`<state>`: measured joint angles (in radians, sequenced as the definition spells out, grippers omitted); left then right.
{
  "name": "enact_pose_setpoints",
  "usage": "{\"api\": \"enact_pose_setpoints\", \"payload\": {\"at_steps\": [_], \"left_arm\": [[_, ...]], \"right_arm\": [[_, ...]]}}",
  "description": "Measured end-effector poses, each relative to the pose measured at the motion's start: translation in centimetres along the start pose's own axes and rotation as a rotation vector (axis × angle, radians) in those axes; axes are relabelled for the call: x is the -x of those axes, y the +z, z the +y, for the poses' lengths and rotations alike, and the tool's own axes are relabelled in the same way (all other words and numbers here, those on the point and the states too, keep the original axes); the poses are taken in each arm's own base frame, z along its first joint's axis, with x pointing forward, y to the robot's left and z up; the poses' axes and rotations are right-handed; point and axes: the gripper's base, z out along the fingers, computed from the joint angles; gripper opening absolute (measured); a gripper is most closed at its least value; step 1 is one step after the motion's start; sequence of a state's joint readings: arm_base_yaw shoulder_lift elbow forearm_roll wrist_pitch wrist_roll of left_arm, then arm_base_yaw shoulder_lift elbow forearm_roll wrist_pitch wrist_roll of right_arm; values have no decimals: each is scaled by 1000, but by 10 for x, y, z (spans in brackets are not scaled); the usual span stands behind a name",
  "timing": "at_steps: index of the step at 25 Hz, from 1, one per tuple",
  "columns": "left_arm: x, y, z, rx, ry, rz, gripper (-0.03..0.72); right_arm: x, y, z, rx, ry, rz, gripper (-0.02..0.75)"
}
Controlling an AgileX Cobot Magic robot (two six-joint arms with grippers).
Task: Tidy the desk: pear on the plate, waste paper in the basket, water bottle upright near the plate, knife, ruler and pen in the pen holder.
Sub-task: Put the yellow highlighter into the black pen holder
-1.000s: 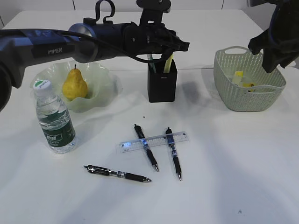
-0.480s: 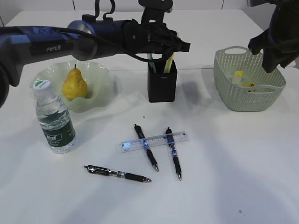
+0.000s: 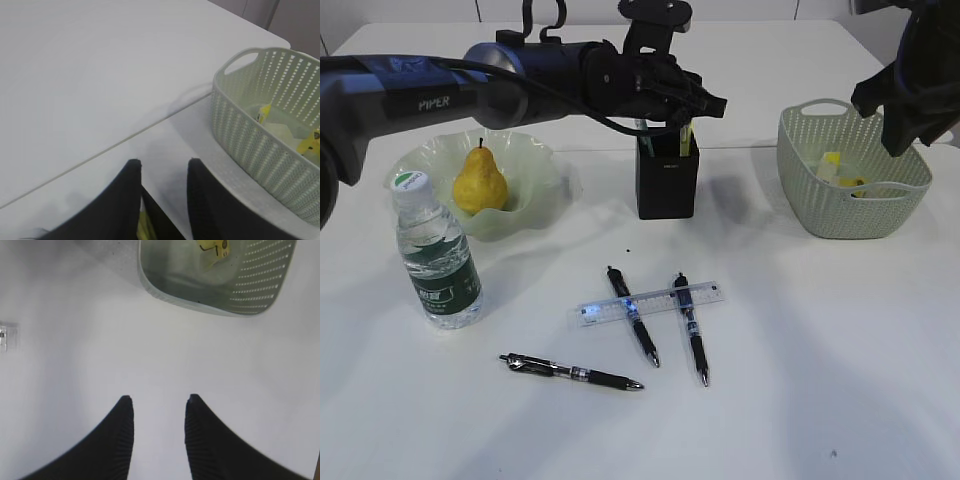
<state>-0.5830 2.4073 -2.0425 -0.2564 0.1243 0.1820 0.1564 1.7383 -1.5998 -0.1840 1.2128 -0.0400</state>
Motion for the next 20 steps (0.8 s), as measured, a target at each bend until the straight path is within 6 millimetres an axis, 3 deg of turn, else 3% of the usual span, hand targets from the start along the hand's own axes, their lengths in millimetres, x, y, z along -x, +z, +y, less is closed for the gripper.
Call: {"api": "enact_pose_setpoints", "payload": {"at_steps": [12, 20], "left_arm": [[5, -7, -2, -13, 13, 52, 238], [24, -25, -5, -22, 52, 78, 238]], "right_arm": [[0, 0, 0, 0, 0, 2, 261], [-1, 0, 0, 0, 0, 8, 261]]}}
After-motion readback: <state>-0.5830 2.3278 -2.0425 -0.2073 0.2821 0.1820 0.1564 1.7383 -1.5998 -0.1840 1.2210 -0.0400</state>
